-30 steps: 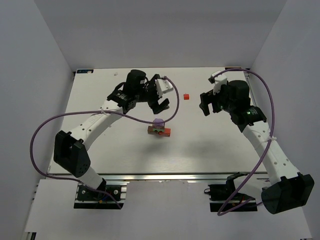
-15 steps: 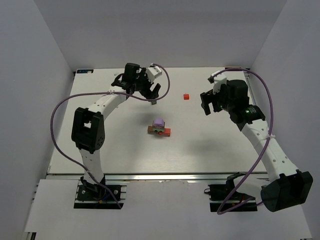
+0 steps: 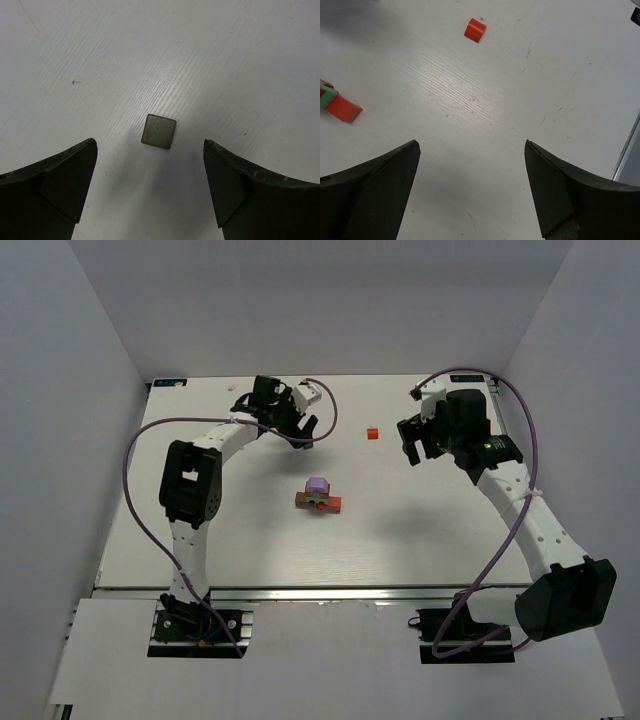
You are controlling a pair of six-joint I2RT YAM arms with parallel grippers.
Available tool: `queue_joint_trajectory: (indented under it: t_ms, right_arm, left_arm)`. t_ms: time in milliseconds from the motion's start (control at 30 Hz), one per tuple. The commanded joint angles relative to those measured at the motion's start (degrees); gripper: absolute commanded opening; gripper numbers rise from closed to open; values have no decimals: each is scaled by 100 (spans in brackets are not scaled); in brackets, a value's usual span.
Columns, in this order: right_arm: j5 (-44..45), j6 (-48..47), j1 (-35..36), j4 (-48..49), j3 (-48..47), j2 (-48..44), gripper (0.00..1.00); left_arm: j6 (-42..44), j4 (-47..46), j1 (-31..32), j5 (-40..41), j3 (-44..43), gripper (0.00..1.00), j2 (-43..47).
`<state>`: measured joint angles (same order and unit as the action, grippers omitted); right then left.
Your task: Build the wood block tower
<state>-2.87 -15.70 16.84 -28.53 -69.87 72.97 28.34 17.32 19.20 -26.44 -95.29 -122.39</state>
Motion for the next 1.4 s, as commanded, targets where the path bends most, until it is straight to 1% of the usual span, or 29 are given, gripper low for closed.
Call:
queue_joint_trajectory:
  t_ms: [0,100,267,433,500,633,767,833,933,967,1067,1100,1267,1300,1367]
  right_arm:
    - [164,-117,-14,-187,-343,33,89]
    - [252,-134,-23,-205,-308,7,89]
    - [261,-170,-14,-232,-308,68,89]
    - [261,-187,-23,-232,-308,121,89]
    - [261,-179,-14,-275,-326,139,89]
    - [261,-222,-23,-355,-388,148,89]
    - [261,-266,-14,-311,-361,130,89]
    - [261,-266,-14,-311,-335,130,89]
    - [261,-275,-23,-285,-308,104,89]
    - [261,-275,-23,-276,-308,95,89]
    - [270,-267,-23,-284,-317,112,89]
    - [261,-266,-14,-293,-335,121,90]
    - [270,-258,-14,-319,-344,130,89]
    - [261,-258,-23,-311,-352,130,89]
    - [261,-240,-23,-302,-344,130,89]
  left_arm:
    - [49,-221,-48,-326,-297,96,-57]
    - [75,-229,-48,-590,-324,96,-162]
    - [119,-264,-48,-661,-333,95,-320]
    - [32,-352,-48,-424,-333,92,-435]
    - [-12,-457,-48,-258,-341,89,-487]
    - [31,-440,-48,-195,-464,84,-611]
    - [102,-265,-48,-239,-500,84,-663]
    - [58,-282,-48,-117,-500,83,-707]
    - [-38,-343,-48,-20,-491,76,-725]
    - [-39,-352,-48,-19,-482,72,-725]
    - [-74,-405,-48,-133,-482,67,-699]
    - [-91,-405,-48,-142,-482,62,-681]
    - [-12,-326,-57,-134,-430,54,-593]
    - [-12,-326,-57,-90,-403,48,-558]
    - [5,-300,-57,-90,-386,44,-497]
